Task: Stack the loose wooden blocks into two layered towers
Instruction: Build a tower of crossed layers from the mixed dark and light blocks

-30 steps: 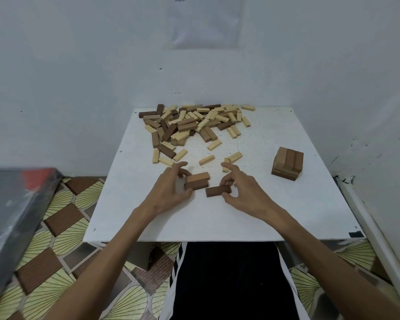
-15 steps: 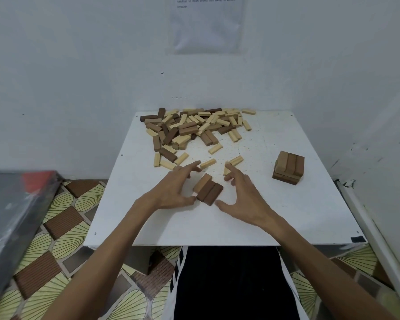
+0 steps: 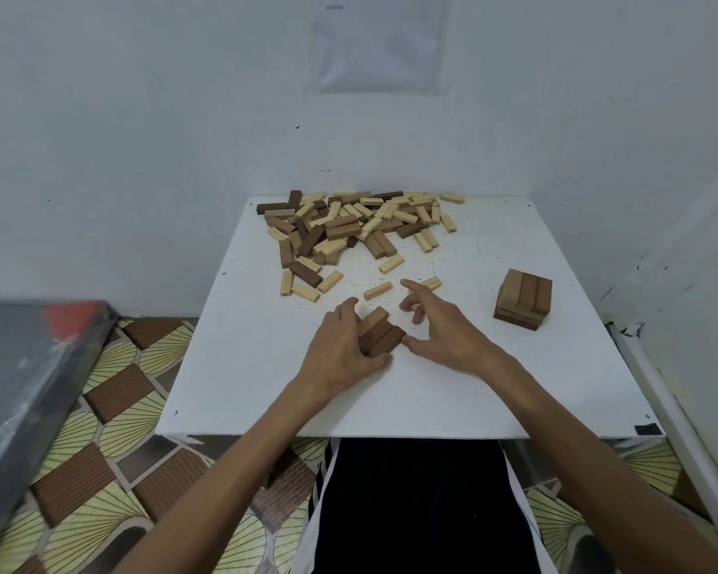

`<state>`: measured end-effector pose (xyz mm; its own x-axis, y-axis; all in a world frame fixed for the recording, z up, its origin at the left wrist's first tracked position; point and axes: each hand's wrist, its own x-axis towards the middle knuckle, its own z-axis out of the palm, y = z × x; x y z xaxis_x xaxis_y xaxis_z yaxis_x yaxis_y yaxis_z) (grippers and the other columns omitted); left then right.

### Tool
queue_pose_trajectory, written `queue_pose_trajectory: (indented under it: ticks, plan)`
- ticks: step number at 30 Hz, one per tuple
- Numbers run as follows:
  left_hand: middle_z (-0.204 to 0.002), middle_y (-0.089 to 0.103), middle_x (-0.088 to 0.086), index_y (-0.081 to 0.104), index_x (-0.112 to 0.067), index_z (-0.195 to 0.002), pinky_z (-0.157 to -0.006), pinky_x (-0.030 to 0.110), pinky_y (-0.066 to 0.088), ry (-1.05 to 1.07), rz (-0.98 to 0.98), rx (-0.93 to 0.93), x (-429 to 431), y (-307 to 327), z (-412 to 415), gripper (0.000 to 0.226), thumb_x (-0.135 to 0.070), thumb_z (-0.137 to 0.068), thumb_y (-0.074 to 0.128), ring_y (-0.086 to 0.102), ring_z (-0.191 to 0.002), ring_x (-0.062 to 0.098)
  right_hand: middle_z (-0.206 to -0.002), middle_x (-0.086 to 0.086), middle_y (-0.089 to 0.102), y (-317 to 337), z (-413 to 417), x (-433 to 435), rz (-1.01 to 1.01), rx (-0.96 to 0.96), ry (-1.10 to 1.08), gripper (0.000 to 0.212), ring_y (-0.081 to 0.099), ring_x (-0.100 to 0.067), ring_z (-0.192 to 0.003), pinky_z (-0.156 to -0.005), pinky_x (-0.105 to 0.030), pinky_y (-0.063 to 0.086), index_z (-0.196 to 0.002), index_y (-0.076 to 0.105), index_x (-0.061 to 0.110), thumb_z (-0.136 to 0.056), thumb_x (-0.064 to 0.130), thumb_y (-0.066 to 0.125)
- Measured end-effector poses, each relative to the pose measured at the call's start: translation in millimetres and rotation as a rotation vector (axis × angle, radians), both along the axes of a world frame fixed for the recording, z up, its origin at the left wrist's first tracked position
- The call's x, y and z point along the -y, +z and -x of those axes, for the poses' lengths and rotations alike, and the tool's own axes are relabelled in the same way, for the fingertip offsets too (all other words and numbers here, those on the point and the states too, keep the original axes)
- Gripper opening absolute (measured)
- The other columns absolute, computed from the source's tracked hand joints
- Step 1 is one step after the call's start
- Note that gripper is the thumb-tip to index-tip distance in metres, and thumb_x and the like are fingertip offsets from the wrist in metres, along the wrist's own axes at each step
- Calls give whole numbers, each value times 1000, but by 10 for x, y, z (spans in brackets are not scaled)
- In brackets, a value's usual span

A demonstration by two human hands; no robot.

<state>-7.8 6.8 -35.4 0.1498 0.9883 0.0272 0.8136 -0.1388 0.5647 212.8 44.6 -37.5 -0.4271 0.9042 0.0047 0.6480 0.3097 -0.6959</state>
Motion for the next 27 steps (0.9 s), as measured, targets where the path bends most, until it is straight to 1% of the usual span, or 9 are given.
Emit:
queue_pose_trajectory:
  ticks: [6, 11, 16, 19, 21, 22, 24, 25, 27]
  plan:
    - [-128, 56, -9, 31, -20, -149, -76, 27, 45, -189, 155, 83, -228, 186, 205, 101, -33, -70, 92, 58, -85, 9, -130, 15, 50, 82, 30, -31, 71, 98, 86, 103, 57, -6, -90, -76, -15, 44, -162, 13, 36, -84, 33, 80]
    - [-127, 54, -8, 24, -24, -153, -86, 28, 52, -246, 240, 134, -289, 174, 310, 110, -28, -69, 94, 59, -100, 13, -127, 14, 52, 119, 76, -2, 74, 113, 109, 106, 56, -4, -93, -78, -15, 45, -162, 12, 35, -82, 34, 82]
    - [-130, 53, -7, 25, -21, -154, -86, 31, 53, -227, 239, 126, -277, 174, 302, 110, -28, -69, 94, 59, -100, 14, -135, 11, 45, 164, 115, 9, 58, 169, 144, 104, 52, -5, -97, -80, -16, 42, -162, 12, 32, -84, 36, 79]
    - [-136, 46, -4, 23, -21, -157, -87, 27, 45, -250, 200, 5, -263, 230, 310, 113, -39, -69, 92, 53, -100, 13, -138, 7, 34, 179, 124, 21, 35, 223, 122, 108, 44, -9, -119, -92, -25, 39, -163, 8, 30, -83, 48, 79]
    - [-134, 44, -4, 17, -22, -159, -92, 32, 45, -242, 192, -96, -260, 280, 337, 118, -51, -70, 89, 49, -105, 14, -135, 3, 36, 178, 124, 17, 23, 257, 88, 115, 41, -13, -131, -98, -31, 42, -163, 4, 32, -79, 60, 77]
    - [-129, 47, -5, 12, -23, -160, -91, 35, 46, -239, 203, -132, -265, 302, 357, 122, -57, -69, 87, 50, -104, 15, -131, 2, 42, 187, 124, 19, 31, 267, 80, 118, 43, -14, -129, -97, -32, 44, -163, 1, 35, -77, 65, 76]
    - [-111, 58, -6, 2, -30, -161, -84, 37, 49, -259, 247, -172, -287, 326, 384, 127, -64, -69, 83, 57, -94, 16, -113, 5, 52, 198, 115, 16, 71, 278, 87, 120, 51, -12, -107, -86, -31, 46, -160, -4, 42, -75, 69, 76]
    - [-102, 61, -4, 2, -31, -160, -82, 37, 51, -278, 269, -183, -299, 331, 387, 125, -64, -71, 83, 59, -90, 17, -107, 5, 53, 197, 110, 10, 87, 283, 98, 120, 51, -11, -99, -83, -31, 46, -159, -5, 45, -74, 70, 76]
    - [-98, 61, -1, 15, -24, -158, -82, 37, 52, -301, 289, -202, -318, 338, 368, 112, -59, -75, 82, 59, -89, 17, -102, 4, 55, 210, 117, -11, 108, 280, 117, 120, 50, -10, -95, -83, -32, 48, -159, -4, 45, -74, 69, 77]
